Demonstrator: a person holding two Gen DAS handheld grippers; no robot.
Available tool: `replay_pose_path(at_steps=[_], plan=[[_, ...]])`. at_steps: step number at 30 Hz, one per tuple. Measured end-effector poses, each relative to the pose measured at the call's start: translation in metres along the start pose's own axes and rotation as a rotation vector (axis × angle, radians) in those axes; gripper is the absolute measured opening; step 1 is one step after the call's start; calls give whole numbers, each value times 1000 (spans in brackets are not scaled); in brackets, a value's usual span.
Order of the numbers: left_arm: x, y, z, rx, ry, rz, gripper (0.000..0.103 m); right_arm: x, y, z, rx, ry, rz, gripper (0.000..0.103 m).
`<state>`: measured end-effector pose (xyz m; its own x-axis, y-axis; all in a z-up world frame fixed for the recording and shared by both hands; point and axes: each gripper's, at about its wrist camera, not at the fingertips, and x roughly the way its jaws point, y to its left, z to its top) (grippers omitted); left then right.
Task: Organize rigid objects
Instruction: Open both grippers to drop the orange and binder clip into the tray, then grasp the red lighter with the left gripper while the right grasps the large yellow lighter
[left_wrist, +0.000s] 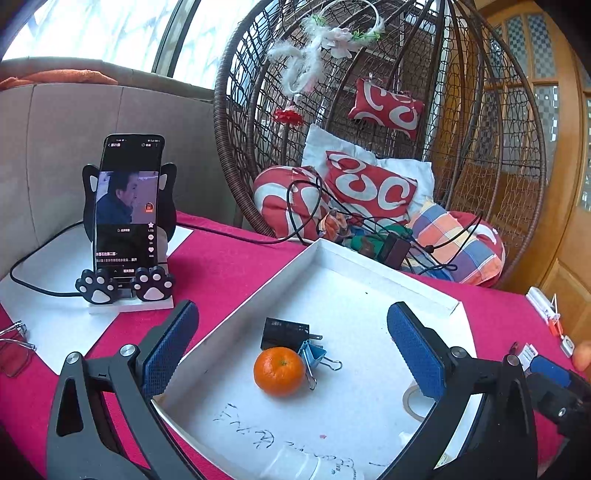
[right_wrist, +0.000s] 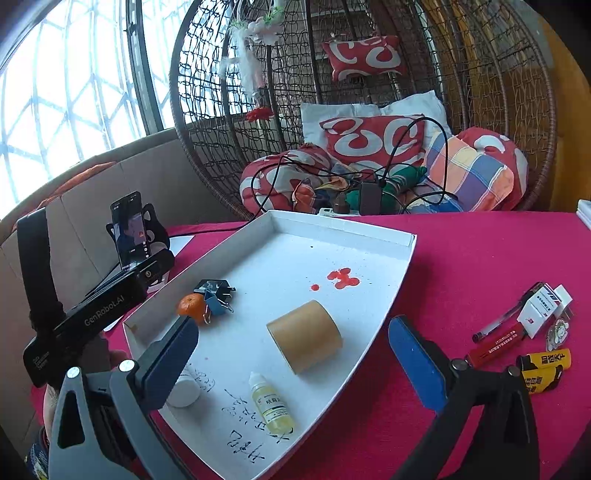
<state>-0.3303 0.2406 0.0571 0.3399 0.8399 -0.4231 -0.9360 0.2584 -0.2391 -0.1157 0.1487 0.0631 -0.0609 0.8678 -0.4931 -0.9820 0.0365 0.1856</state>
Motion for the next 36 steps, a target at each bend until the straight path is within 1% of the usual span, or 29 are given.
replay_pose_path(at_steps=[4, 6, 8, 11, 13, 15, 16, 17, 19, 20, 23, 26, 29, 31, 33, 35, 36], plan=[[0, -2, -1, 13, 0, -1, 103, -11, -10, 6, 62, -25, 33, 103], [0, -3, -1, 16, -3, -3, 103, -22, -13, 9, 78, -72, 41, 103], [0, -3, -1, 16, -6, -5, 103, -37, -13, 13, 78, -137, 42, 103], [-2, -1, -1, 5, -14, -9, 103, -71, -16, 22, 68, -276, 14, 103], [-3, 1, -1, -7, -25, -9, 103, -103, -21, 29, 77, -413, -6, 103], [-4, 3, 0, -20, -31, -11, 103, -130, -29, 31, 112, -535, -15, 103], [-5, 5, 0, -28, -34, -12, 103, -137, -35, 31, 148, -573, -25, 103], [-5, 6, 0, -36, -35, -19, 103, -139, -42, 31, 189, -566, -36, 103], [-5, 5, 0, -36, -33, -31, 103, -129, -57, 35, 219, -464, -2, 103], [-6, 4, 0, -28, -34, -33, 103, -125, -64, 33, 231, -435, -5, 103], [-11, -5, 1, 6, -40, -52, 103, -129, -84, 20, 270, -443, -87, 103], [-22, -18, 5, 26, -53, -111, 103, -140, -105, 9, 317, -442, -177, 103], [-36, -42, 7, 81, -55, -171, 103, -148, -126, -4, 377, -458, -235, 103], [-43, -61, 4, 129, -41, -195, 103, -150, -138, -12, 400, -443, -276, 103], [-45, -79, -2, 162, 0, -227, 103, -143, -148, -16, 402, -379, -328, 103], [-44, -96, -10, 192, 54, -261, 103, -123, -156, -17, 372, -248, -366, 103], [-43, -104, -15, 209, 73, -268, 103, -109, -160, -20, 350, -154, -388, 103]])
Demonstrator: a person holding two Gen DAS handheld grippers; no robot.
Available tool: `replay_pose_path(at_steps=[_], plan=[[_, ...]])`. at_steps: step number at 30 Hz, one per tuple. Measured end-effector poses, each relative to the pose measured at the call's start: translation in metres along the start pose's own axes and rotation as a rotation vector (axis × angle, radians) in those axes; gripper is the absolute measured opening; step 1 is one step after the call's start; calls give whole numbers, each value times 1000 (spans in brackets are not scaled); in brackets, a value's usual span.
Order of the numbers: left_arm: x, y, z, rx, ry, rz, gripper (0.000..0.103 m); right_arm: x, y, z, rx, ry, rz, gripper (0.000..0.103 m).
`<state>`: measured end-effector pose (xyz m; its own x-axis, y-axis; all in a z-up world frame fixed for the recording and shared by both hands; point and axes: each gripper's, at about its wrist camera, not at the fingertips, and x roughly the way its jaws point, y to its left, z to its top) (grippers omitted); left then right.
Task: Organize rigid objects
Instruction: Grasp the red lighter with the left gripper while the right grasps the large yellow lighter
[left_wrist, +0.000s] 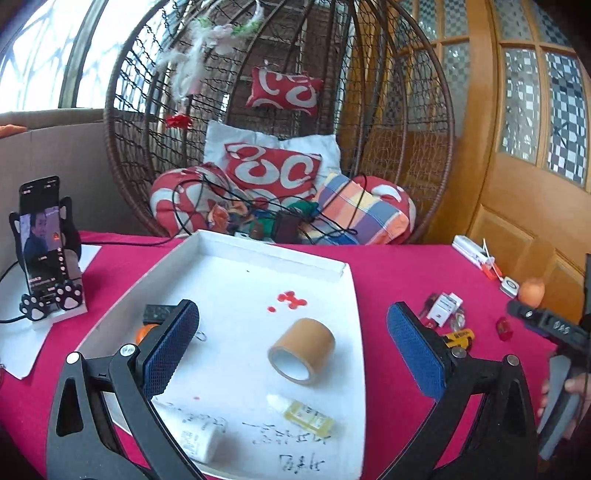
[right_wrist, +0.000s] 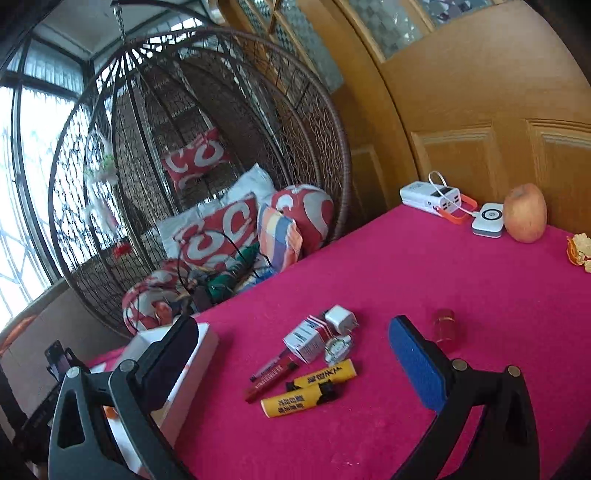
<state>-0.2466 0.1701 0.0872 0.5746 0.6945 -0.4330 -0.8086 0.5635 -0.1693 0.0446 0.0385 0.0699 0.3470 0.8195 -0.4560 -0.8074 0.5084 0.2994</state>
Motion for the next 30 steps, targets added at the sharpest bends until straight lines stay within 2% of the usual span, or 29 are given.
replay_pose_path(at_steps=[2, 3, 4, 6, 10, 13, 16, 21, 23, 24, 25, 28, 30], plan=[[5, -15, -5, 32, 25, -5, 103, 34, 4, -15, -94, 194, -47, 103], [7, -22, -7, 47, 35, -7, 103, 48, 6, -26, -133, 279, -41, 103], [9, -29, -8, 61, 46, -10, 103, 59, 9, -34, -159, 334, -30, 103], [14, -41, -10, 88, 73, -13, 103, 73, 17, -47, -206, 376, -42, 103], [26, -67, -12, 173, 126, -20, 103, 91, 30, -50, -277, 381, -123, 103], [42, -87, -13, 241, 180, -27, 103, 98, 39, -48, -324, 385, -93, 103], [62, -105, -17, 281, 250, -47, 103, 90, 39, -49, -383, 366, -52, 81], [101, -141, -27, 318, 366, -137, 103, 58, -13, -42, -214, 344, 50, 81], [119, -157, -33, 330, 416, -164, 98, 43, -37, -41, -146, 330, 85, 81], [128, -163, -35, 339, 440, -173, 90, 38, -45, -41, -129, 324, 84, 81], [136, -168, -38, 350, 456, -164, 82, 34, -51, -41, -117, 319, 90, 81], [155, -174, -43, 366, 487, -139, 69, 27, -62, -42, -68, 312, 133, 81], [162, -174, -44, 369, 502, -134, 64, 31, -57, -39, -57, 311, 141, 81]])
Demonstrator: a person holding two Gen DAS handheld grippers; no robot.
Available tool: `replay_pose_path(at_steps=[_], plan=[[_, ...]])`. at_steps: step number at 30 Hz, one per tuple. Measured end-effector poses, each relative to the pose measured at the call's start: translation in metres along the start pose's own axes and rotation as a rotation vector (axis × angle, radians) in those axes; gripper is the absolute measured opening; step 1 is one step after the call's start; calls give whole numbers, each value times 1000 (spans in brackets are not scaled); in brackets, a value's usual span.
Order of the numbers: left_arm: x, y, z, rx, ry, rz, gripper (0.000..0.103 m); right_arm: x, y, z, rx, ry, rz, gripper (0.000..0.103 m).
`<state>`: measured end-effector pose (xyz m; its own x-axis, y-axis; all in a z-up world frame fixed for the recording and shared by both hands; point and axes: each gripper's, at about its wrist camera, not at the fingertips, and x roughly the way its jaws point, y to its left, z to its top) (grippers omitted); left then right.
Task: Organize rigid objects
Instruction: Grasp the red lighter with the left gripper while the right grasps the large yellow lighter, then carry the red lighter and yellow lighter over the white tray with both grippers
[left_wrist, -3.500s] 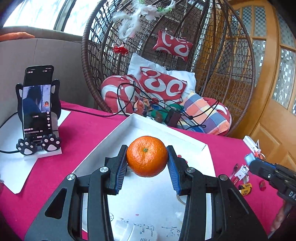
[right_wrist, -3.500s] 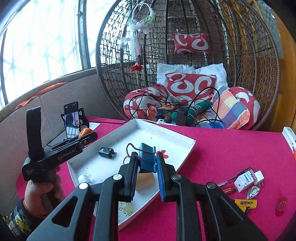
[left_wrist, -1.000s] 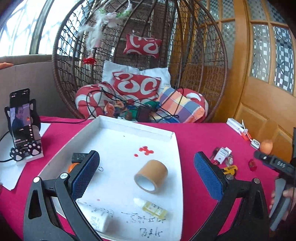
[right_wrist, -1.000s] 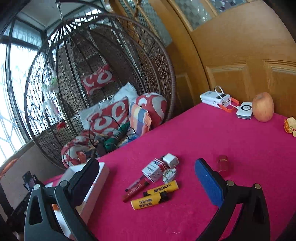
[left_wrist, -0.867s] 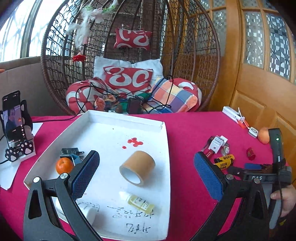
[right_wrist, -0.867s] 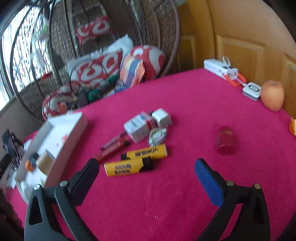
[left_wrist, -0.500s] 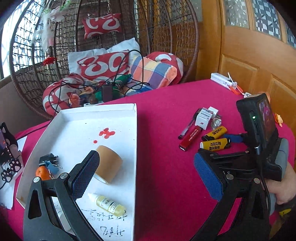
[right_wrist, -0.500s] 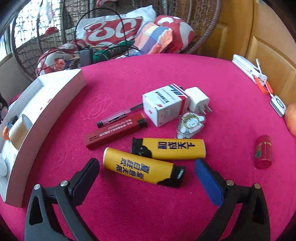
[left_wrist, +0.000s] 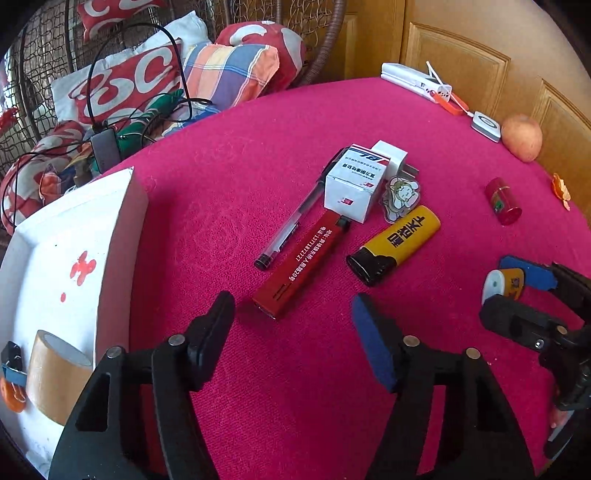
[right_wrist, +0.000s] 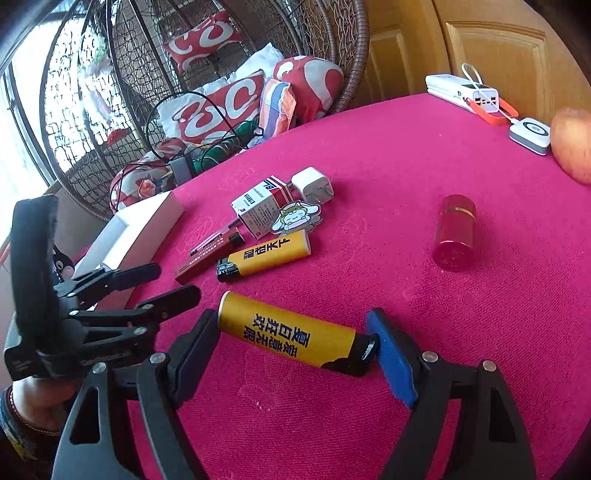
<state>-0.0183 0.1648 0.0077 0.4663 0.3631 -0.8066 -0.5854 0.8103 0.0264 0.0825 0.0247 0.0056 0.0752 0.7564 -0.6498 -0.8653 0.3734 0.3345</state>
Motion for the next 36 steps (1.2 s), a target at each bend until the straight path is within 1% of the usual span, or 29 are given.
replay_pose_path(at_steps=[2, 3, 4, 5, 6, 7, 9, 10, 14, 17, 18, 20, 24, 28, 33, 36], plan=[[2, 1, 3, 10, -9, -19, 59, 1, 0, 1, 10, -2, 15, 82], [2, 0, 5, 18, -9, -36, 51, 1, -2, 1, 17, -4, 24, 82], [2, -2, 6, 28, -10, -53, 40, 0, -3, 1, 25, -6, 33, 82], [1, -5, 7, 45, -9, -69, 34, 1, -4, 2, 30, -7, 41, 82], [1, -10, 7, 69, -9, -76, 25, 1, -4, 3, 35, -9, 46, 82], [0, -15, 7, 95, -9, -76, 22, 1, -4, 3, 39, -9, 50, 82], [0, -23, 6, 132, -15, -60, 22, 1, -4, 3, 42, -10, 55, 82], [1, -23, 8, 135, -18, -50, 22, 2, -5, 3, 42, -10, 57, 82], [9, -18, 17, 85, -16, -40, 23, 2, -5, 3, 41, -9, 57, 82], [7, -23, 13, 111, -40, -5, 22, 2, -5, 3, 43, -10, 61, 82], [5, -24, 10, 117, -48, -6, 17, 1, -5, 2, 46, -12, 64, 81], [1, -23, 4, 91, -59, -25, 17, 1, -6, 2, 49, -13, 73, 81], [-20, -14, -7, -26, -114, -83, 17, -2, -4, 1, 44, -19, 74, 81], [-57, -7, -16, -72, -206, -95, 17, -17, -1, -2, 51, -71, 90, 81], [-106, -6, -25, -60, -330, -69, 17, -47, 11, 5, 47, -181, 110, 81], [-127, 0, -30, -74, -374, -74, 17, -66, 23, 9, 24, -255, 117, 81]])
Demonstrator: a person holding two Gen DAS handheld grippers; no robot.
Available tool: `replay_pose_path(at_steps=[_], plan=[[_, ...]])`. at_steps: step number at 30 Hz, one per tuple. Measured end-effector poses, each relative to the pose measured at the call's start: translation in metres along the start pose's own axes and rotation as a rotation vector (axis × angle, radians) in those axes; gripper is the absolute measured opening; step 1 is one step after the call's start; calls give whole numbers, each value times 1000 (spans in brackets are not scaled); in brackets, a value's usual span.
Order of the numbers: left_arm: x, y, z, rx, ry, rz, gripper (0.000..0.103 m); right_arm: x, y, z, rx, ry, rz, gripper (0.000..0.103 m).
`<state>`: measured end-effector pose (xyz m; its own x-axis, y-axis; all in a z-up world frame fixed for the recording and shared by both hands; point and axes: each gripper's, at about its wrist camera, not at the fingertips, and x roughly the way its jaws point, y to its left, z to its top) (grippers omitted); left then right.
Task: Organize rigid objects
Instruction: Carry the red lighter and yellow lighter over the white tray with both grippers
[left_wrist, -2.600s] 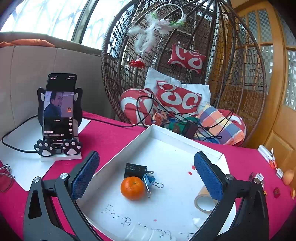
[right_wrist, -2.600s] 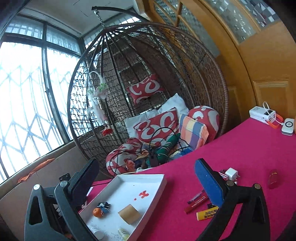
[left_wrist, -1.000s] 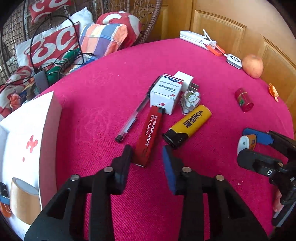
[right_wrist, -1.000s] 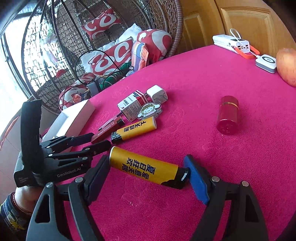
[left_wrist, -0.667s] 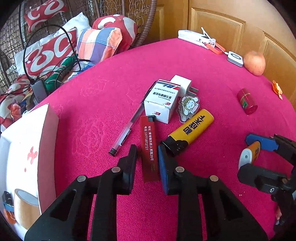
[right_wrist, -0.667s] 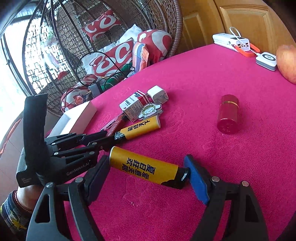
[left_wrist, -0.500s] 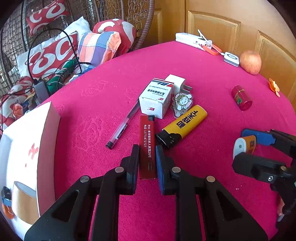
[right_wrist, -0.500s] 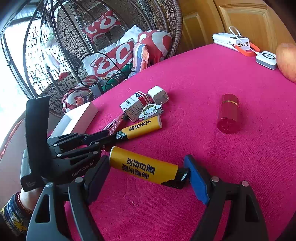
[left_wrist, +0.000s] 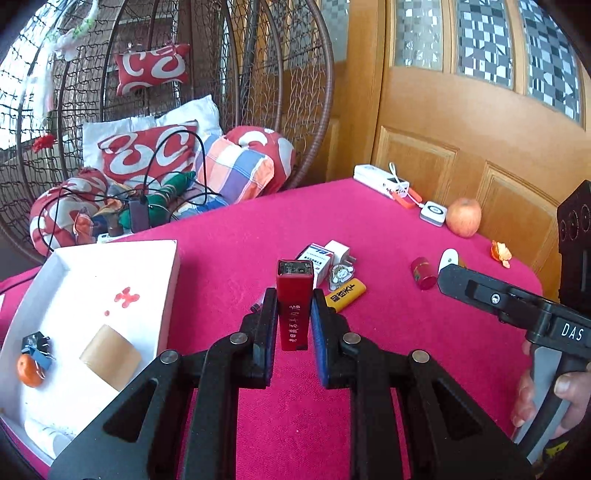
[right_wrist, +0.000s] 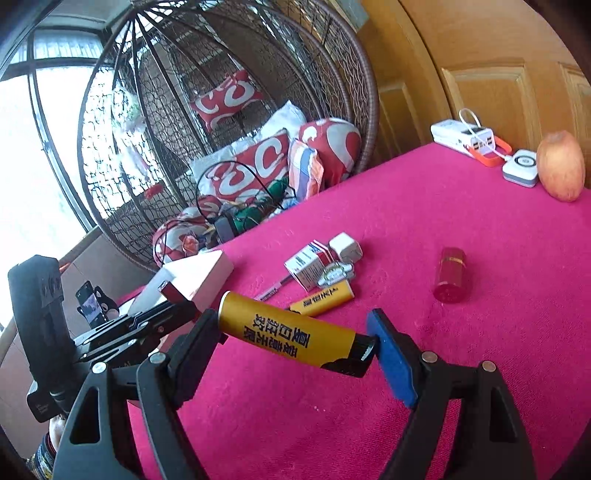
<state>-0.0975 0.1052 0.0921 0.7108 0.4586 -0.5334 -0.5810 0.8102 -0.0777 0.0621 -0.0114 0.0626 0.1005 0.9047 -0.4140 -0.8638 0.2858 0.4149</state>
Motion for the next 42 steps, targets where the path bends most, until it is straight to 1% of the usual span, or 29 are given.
replay_pose_path(at_steps=[3, 7, 11, 18, 42], plan=[[-16, 6, 2, -22, -30, -3, 17, -10, 15, 5, -34, -45, 4, 81], [-33, 10, 2, -34, -63, 0, 17, -16, 26, 7, -53, -59, 17, 81], [-48, 15, 2, -35, -98, 12, 17, -14, 36, 7, -64, -57, 23, 81], [-66, 32, 1, -69, -139, 18, 17, -14, 52, 6, -91, -52, 36, 81], [-103, 100, -10, -202, -216, 80, 16, 4, 113, 7, -212, -29, 56, 81]])
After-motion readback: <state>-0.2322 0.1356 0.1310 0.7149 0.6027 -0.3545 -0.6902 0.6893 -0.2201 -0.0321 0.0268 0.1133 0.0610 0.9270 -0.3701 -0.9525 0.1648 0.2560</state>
